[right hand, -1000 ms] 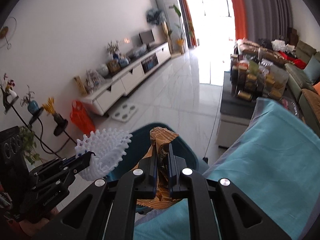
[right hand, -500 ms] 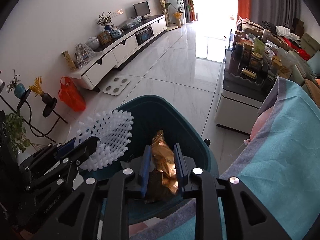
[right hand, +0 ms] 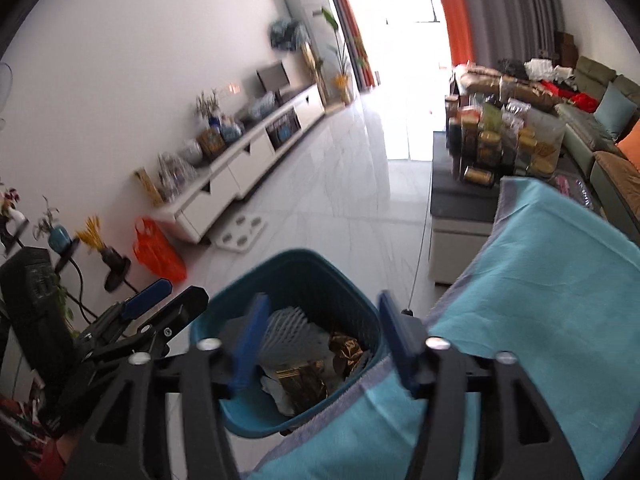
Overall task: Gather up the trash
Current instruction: 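Move both tools back over the table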
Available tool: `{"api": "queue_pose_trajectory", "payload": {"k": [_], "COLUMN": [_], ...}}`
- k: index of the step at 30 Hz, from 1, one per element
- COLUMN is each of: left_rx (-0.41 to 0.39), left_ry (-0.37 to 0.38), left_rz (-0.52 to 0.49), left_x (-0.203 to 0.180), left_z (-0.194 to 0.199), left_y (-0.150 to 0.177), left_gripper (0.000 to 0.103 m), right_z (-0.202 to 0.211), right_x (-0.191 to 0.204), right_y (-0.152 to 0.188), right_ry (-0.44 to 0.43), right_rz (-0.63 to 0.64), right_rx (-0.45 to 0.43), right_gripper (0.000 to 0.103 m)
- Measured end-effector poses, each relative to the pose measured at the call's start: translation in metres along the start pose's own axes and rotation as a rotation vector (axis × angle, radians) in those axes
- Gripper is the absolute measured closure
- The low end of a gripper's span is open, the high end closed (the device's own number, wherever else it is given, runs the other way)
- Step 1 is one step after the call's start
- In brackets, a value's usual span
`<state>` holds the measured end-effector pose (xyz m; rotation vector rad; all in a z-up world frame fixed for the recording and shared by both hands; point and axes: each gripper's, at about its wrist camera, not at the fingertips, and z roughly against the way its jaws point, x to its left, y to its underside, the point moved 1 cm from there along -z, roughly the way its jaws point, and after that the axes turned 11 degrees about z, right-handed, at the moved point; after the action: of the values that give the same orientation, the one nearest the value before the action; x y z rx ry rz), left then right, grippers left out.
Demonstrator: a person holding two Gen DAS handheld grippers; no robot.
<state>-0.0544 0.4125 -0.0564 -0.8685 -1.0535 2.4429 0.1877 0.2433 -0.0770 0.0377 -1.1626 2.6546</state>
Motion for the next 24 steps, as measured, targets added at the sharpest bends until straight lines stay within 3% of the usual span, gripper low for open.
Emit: {"api": "queue_pose_trajectory", "payload": {"k": [2,3,9,24], "left_rx": [-0.031,-0.042,-0.094,-0.174], "left_ry": [0.019,0.03,0.075,0.252], "left_rz": [-0.012,-0.019,-0.051,-0.143], "left_x": [-0.007,-0.013,-0.033,-0.117], "left_z": [0.016,0.024,0.07,0.153], "left_y": [-0.002,-0.003,-0.004,0.014], "left_gripper": [0.006,0.006,0.006,0.006], "right_z": [0.021,0.029,0.083,0.203], "right_x": [-0.001,-0.001,-0.004,-0.028], "right_y": [0.003,0.005,0.027,0.114], "right_ry": [-0.007,-0.002,0.084,0.345], "right_rz": [-0.001,0.003,0.011,-0.044], "right_rx": [-0.049,-0.064,-0.159,-0.341], "right_gripper": [0.034,0.026,0.007,0.007]}}
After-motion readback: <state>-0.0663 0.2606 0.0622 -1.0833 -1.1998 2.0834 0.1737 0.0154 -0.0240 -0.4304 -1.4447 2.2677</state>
